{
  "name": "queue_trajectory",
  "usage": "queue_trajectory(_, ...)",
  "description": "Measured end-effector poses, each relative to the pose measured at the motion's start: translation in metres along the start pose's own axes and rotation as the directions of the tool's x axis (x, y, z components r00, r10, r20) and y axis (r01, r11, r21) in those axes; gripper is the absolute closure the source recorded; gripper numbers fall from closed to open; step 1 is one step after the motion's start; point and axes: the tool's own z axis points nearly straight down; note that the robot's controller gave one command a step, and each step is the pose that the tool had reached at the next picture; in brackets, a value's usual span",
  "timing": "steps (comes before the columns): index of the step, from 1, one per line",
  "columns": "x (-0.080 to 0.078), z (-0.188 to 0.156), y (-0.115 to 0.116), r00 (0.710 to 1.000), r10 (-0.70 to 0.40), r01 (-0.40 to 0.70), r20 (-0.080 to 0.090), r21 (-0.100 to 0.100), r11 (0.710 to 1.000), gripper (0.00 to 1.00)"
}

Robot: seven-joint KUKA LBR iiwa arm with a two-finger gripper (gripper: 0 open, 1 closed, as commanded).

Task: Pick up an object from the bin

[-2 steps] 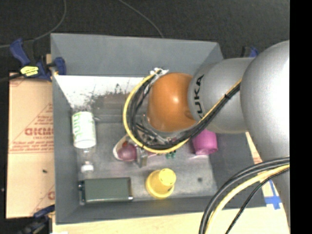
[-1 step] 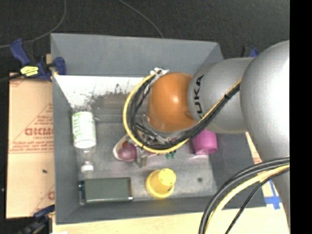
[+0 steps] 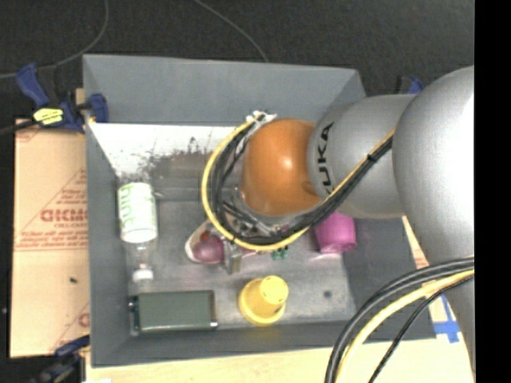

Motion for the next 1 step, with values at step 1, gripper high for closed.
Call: queue_trajectory(1,0.0000,0.0000,0.0000,1.000,0.000,0.000,0.000,0.000,1.000,1.00)
